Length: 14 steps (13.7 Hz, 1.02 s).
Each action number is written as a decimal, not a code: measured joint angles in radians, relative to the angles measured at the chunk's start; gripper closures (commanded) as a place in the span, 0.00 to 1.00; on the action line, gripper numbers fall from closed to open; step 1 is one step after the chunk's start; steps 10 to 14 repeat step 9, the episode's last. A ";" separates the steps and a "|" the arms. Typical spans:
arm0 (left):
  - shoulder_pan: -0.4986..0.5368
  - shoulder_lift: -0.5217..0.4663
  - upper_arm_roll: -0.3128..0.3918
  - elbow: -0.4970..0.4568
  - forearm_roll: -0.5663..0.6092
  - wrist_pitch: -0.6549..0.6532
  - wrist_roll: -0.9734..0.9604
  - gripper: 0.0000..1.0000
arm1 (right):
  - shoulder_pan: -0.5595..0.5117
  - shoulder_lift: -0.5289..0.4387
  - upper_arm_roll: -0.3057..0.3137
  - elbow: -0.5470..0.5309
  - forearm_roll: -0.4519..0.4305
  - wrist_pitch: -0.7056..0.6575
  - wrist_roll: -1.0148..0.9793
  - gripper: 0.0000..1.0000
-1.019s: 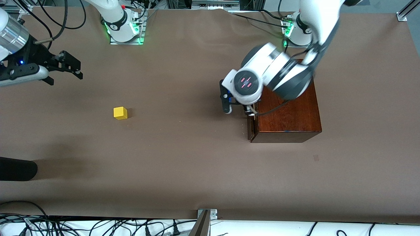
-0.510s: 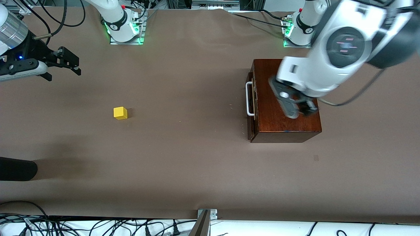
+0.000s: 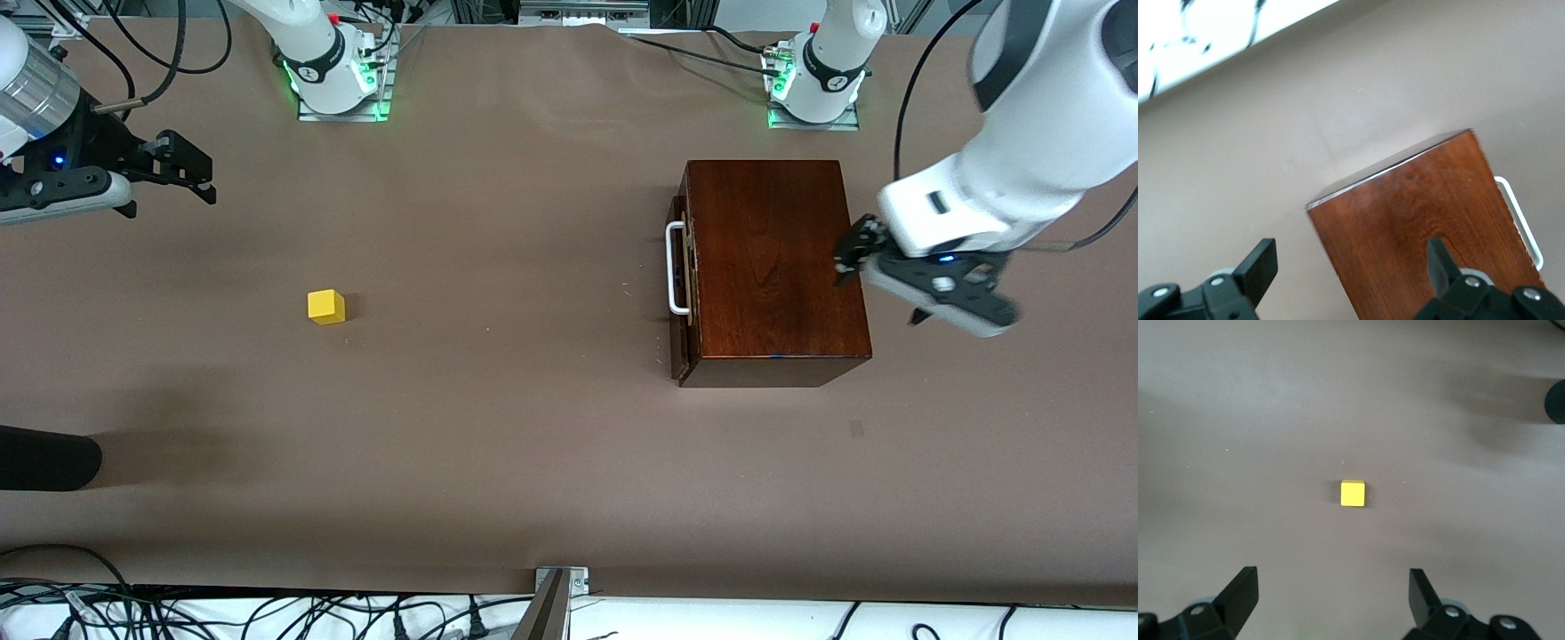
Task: Open drawer, take yellow block, close drawer
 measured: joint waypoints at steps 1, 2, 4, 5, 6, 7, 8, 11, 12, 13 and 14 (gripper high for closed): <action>0.024 -0.048 0.002 -0.056 -0.001 -0.005 -0.062 0.00 | -0.001 0.001 -0.001 0.000 -0.002 0.000 0.000 0.00; 0.047 -0.099 0.008 -0.112 -0.002 -0.020 -0.095 0.00 | -0.002 0.002 -0.001 0.000 -0.003 0.001 0.000 0.00; 0.068 -0.178 0.053 -0.193 -0.013 -0.055 -0.111 0.00 | -0.003 0.003 -0.001 0.000 -0.011 0.004 0.000 0.00; 0.072 -0.199 0.083 -0.221 -0.035 -0.058 -0.107 0.00 | -0.002 0.004 0.002 0.000 -0.022 0.005 0.000 0.00; 0.075 -0.209 0.105 -0.241 -0.048 -0.058 -0.097 0.00 | -0.001 0.004 0.005 0.000 -0.033 0.006 0.000 0.00; 0.075 -0.211 0.119 -0.251 -0.054 -0.057 -0.079 0.00 | -0.001 0.004 0.008 0.000 -0.040 0.006 0.000 0.00; 0.075 -0.211 0.126 -0.258 -0.055 -0.055 -0.065 0.00 | 0.000 0.004 0.010 0.000 -0.045 0.006 0.000 0.00; 0.075 -0.211 0.126 -0.261 -0.055 -0.055 -0.060 0.00 | 0.000 0.004 0.011 0.000 -0.054 0.006 0.000 0.00; 0.075 -0.211 0.126 -0.261 -0.055 -0.055 -0.060 0.00 | 0.000 0.004 0.011 0.000 -0.054 0.006 0.000 0.00; 0.075 -0.211 0.126 -0.261 -0.055 -0.055 -0.060 0.00 | 0.000 0.004 0.011 0.000 -0.054 0.006 0.000 0.00; 0.075 -0.211 0.126 -0.261 -0.055 -0.055 -0.060 0.00 | 0.000 0.004 0.011 0.000 -0.054 0.006 0.000 0.00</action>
